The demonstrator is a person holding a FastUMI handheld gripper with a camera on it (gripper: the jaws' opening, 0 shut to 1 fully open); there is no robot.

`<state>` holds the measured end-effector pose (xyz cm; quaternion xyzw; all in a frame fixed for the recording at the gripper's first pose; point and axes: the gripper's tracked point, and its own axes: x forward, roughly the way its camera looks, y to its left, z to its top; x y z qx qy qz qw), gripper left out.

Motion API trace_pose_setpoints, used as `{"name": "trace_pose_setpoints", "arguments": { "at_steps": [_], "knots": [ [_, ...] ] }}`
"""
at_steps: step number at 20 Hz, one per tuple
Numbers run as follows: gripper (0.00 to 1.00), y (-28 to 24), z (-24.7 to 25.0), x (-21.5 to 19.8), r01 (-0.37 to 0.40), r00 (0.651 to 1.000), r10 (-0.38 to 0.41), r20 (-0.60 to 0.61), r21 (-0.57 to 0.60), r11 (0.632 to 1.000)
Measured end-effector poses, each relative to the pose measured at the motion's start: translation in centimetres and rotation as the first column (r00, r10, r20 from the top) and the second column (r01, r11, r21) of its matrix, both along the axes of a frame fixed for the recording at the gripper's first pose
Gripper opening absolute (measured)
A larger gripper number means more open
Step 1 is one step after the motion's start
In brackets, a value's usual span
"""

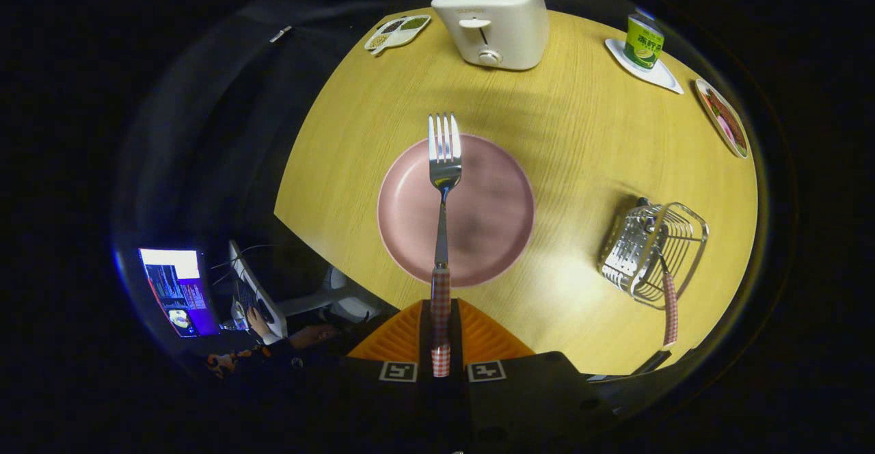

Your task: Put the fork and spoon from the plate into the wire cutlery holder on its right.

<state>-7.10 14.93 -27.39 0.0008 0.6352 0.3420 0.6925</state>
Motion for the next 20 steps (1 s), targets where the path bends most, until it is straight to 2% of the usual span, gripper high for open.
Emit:
{"name": "trace_pose_setpoints", "arguments": {
  "at_steps": [4,9,11,15,20],
  "knots": [
    [0.12,-6.2,2.5,0.5,-0.002,1.0,0.002,-0.006,-0.047,0.999],
    [0.12,-14.5,2.8,1.9,-0.017,0.997,0.002,-0.079,-0.201,0.979],
    [0.12,-16.3,2.5,2.0,-0.049,0.99,0.012,-0.14,-0.261,0.964],
    [0.12,-18.6,1.8,1.9,-0.135,0.961,0.035,-0.274,-0.353,0.926],
    [0.11,-19.3,1.1,2.6,-0.242,0.899,0.028,-0.438,-0.44,0.865]
  ]
}}
